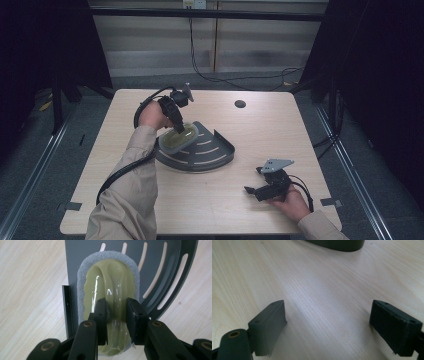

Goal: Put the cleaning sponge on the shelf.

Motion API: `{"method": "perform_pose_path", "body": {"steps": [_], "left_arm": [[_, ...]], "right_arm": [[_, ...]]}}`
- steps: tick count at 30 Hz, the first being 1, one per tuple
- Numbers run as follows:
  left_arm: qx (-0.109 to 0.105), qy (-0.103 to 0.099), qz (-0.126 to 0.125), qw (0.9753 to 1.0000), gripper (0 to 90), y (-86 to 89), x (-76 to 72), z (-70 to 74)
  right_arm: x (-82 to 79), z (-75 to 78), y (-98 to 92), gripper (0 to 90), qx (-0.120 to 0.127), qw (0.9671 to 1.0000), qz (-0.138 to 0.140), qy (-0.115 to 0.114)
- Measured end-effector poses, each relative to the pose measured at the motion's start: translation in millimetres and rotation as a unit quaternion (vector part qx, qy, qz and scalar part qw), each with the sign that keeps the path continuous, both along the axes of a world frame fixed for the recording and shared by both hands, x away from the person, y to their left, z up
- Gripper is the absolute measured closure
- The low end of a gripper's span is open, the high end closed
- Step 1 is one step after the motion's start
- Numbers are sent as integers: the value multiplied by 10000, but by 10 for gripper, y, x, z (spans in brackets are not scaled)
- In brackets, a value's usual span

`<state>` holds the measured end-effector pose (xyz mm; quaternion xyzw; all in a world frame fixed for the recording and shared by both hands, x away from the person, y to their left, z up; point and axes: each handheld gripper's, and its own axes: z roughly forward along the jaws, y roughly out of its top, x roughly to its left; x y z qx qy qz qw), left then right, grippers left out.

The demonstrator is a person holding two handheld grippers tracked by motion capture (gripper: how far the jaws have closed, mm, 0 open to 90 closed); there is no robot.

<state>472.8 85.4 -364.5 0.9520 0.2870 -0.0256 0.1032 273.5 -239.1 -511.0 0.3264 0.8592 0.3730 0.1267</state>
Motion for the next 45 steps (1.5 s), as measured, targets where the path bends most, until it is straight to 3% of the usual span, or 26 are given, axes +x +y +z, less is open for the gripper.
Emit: {"method": "perform_pose_path", "body": {"steps": [27, 45], "left_arm": [[3, 76, 261, 9996, 719, 160, 94, -326], [136, 77, 407, 9990, 715, 222, 104, -468]], "right_arm": [[0, -2, 1, 130, 6, 10000, -7, -5], [-1, -2, 2, 130, 12, 10000, -2, 12]]}}
